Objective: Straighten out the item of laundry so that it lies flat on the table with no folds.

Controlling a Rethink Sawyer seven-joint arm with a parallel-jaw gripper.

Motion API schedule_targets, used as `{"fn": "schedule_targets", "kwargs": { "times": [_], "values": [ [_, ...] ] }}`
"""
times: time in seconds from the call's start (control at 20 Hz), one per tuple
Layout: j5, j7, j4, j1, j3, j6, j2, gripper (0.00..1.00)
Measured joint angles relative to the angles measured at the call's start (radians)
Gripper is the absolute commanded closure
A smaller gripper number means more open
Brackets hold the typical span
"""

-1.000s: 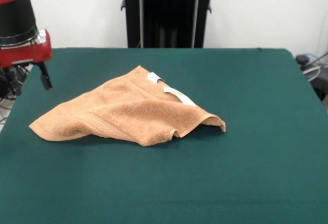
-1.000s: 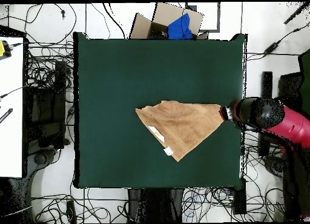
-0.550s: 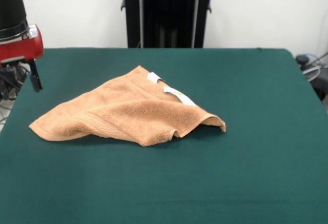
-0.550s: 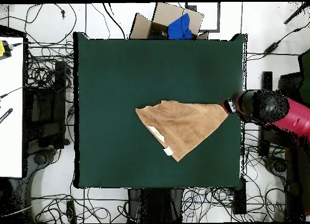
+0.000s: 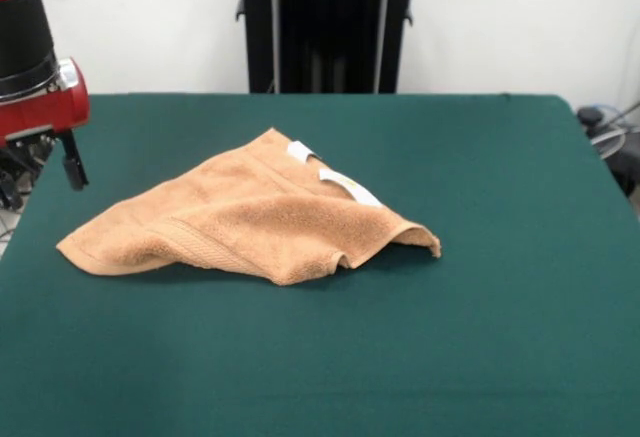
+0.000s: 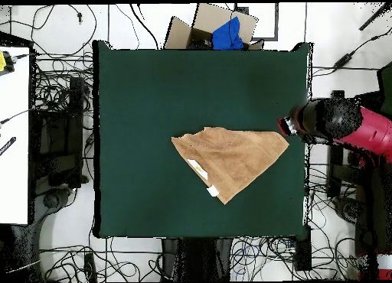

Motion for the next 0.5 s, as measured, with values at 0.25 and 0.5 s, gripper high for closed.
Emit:
{"fn": "schedule_targets", "kwargs": {
  "times": [0.25,0.5],
  "values": [
    [-0.003,0.000,-0.002,-0.011,0.002,0.001,0.015,0.00],
    [-0.007,0.000,-0.032,-0.022,0.007,0.014,0.056,0.00]
  ]
}}
